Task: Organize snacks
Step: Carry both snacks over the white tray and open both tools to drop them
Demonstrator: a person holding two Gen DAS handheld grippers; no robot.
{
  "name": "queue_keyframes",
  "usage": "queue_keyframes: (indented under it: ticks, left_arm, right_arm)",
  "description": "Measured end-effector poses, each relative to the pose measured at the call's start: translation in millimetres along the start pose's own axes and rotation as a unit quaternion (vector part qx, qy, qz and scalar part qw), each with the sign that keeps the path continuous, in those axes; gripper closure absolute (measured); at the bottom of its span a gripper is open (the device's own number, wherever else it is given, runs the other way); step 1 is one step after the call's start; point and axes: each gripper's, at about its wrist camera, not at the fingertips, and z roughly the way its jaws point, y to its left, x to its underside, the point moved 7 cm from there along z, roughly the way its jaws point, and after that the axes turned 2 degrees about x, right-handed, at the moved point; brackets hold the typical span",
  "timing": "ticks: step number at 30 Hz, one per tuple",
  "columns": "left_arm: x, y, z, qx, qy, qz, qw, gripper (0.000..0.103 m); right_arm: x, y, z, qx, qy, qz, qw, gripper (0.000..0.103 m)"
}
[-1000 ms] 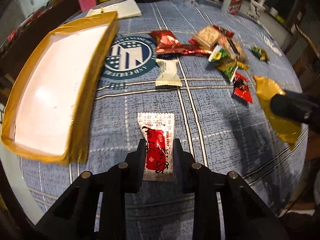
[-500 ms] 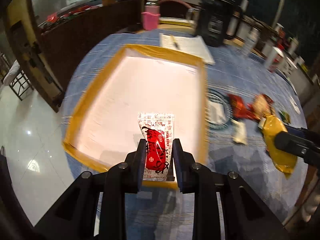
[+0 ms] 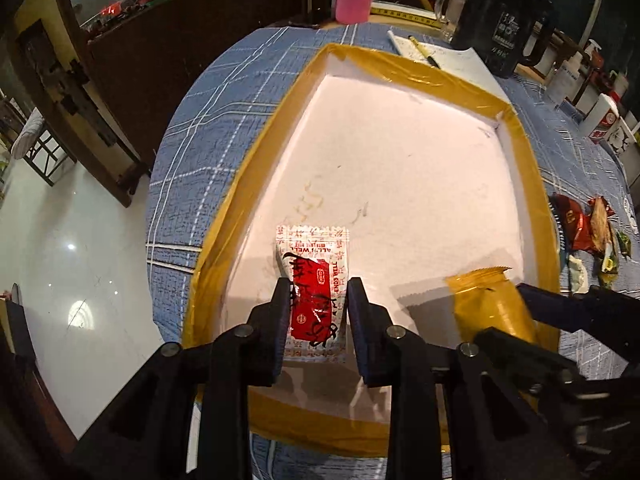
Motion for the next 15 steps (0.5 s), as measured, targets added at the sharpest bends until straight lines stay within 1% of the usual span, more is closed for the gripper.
queue_keyframes:
  ticks: [3,4,6,7,8,9,11,12,15]
  left_arm:
    - [0,3,-3,0.003,0.000,-0.007,1.0000,0.069]
    - [0,3,-4,0.001,0.000,-0.009,1.0000,0.068]
    - [0,3,-10,-0.006,-0.003,-0.009,0.9999,0.059]
    - [-1,2,-12,-0.012,-0.006,-0.007,0.9999,0.059]
    - [-2,2,-16,-0.026,-0.009,-0.003,0.9996,0.056]
    - [-3,1,-21,-0.042,-0.010,0.000,0.9991,0.050]
    - [-5,-2,-30,-0.065,-0.014,0.001,0.9978,0.042]
    - [-6,-5,-37,-0.071,-0.019,0.002,0.9973,0.041]
    - [-6,-21,-55,-0.069,-0.033,0.007,0.9970,0.041]
  right_arm:
    - [1,-2,10,0.012,0.005,-0.004,1.000,0.055]
    - [1,-1,12,0.015,0.007,-0.006,1.000,0.053]
    - [2,0,12,0.020,0.001,-0.010,1.000,0.053]
    - [1,1,10,0.021,-0.001,-0.011,1.000,0.053]
    - [1,1,8,0.021,-0.002,-0.012,1.000,0.054]
    - [1,1,5,0.020,-0.005,-0.011,1.000,0.054]
    - [0,0,-1,0.018,-0.011,-0.009,1.000,0.054]
    - [0,-2,-7,0.015,-0.015,-0.005,1.000,0.054]
    - [2,-9,-24,0.007,-0.030,0.002,1.000,0.054]
